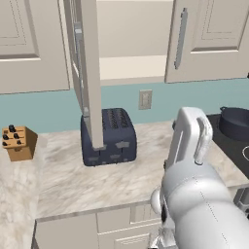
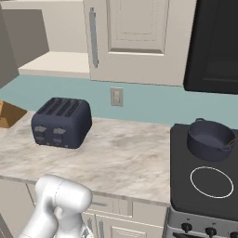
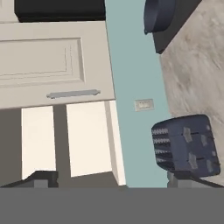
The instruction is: Open the cabinet and move the ladle to the pot. Then close the cabinet.
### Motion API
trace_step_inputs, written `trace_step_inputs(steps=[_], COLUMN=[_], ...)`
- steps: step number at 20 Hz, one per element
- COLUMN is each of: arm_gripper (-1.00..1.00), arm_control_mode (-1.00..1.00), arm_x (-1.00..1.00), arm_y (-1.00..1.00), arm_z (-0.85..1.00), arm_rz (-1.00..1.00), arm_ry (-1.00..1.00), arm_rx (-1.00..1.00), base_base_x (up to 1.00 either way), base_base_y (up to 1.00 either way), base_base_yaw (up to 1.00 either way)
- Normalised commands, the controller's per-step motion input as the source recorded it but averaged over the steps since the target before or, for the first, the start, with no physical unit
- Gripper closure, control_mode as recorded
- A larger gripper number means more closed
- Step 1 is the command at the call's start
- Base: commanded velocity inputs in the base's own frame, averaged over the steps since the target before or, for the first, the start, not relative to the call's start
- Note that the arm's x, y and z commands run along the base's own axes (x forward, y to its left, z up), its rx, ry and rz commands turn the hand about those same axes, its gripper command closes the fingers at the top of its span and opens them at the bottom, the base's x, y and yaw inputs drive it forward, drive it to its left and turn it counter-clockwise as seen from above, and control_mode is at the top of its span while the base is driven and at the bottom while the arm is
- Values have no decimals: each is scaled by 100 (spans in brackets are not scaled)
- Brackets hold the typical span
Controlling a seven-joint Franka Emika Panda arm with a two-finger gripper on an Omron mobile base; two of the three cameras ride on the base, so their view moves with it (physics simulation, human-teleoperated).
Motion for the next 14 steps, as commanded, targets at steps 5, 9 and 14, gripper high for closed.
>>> trace_step_inputs(steps=[5, 9, 14], arm_gripper=[-100, -100, -100], arm_control_mode=[-100, -100, -100], arm_x=[-19, -2, 0], arm_y=[55, 66, 72], arm_z=[14, 12, 6], arm_rz=[0, 0, -3], arm_ry=[-15, -14, -12], arm_rx=[-11, -17, -14], base_base_x=[0, 0, 0], base_base_y=[0, 0, 0], base_base_yaw=[0, 0, 0])
